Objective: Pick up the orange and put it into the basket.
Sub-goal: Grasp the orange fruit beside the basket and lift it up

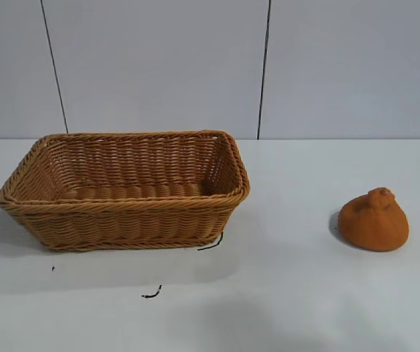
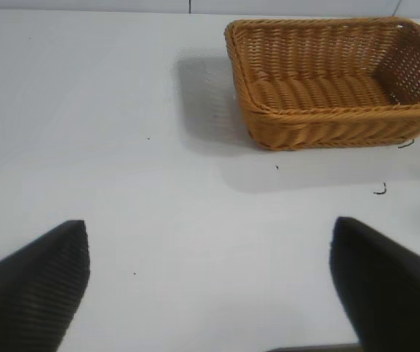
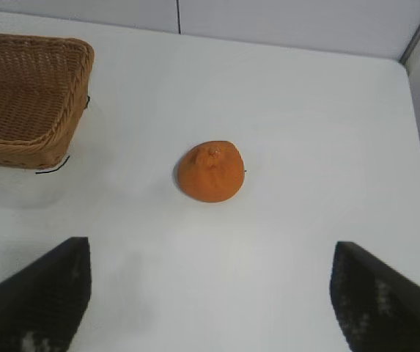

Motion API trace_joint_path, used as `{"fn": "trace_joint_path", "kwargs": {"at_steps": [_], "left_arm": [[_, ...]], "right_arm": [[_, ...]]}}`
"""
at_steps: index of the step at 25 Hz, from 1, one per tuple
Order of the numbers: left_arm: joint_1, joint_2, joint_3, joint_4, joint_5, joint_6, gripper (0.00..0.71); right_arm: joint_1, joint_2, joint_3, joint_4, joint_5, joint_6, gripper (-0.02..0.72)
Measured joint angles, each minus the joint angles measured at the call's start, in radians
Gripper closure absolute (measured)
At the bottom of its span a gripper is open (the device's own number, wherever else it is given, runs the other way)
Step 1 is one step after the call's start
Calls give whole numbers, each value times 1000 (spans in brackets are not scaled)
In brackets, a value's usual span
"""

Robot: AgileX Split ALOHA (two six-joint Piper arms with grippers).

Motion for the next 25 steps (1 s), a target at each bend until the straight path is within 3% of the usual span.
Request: {"fn": "trace_joint_path", "kwargs": {"at_steps": [12, 25], "left_arm": [[0, 0, 0, 0, 0, 0, 71], [0, 0, 0, 0, 0, 0, 71]], "right_arm": [[0, 661, -312, 8, -62, 9, 69], [0, 959, -324, 63, -137, 9, 69]]}}
